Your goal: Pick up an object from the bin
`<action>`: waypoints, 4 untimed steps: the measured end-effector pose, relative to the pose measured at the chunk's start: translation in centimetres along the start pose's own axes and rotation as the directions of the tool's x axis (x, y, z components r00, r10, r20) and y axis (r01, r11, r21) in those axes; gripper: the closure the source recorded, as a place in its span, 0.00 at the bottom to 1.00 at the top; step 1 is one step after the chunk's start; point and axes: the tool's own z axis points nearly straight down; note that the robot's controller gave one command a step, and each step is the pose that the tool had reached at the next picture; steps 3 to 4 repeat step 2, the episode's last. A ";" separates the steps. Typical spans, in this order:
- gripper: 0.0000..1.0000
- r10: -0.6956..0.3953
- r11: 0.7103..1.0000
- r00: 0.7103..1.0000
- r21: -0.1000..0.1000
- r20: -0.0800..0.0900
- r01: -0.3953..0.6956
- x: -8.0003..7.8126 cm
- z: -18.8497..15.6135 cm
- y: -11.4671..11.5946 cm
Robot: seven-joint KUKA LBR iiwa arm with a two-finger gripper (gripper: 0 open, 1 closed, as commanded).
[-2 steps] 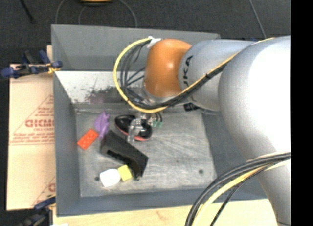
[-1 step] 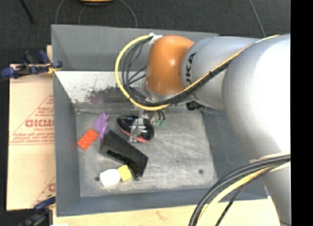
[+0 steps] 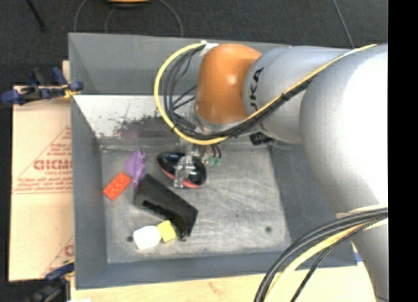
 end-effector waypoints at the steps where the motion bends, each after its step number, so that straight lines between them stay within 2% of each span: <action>1: 1.00 0.000 1.000 1.000 0.001 -0.004 0.000 0.1 -0.5 0.0; 4: 1.00 0.000 1.000 1.000 0.001 -0.005 0.000 0.0 -1.0 0.0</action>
Offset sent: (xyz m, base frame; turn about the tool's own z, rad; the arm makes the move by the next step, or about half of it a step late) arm 0.0000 0.0000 0.0145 0.0000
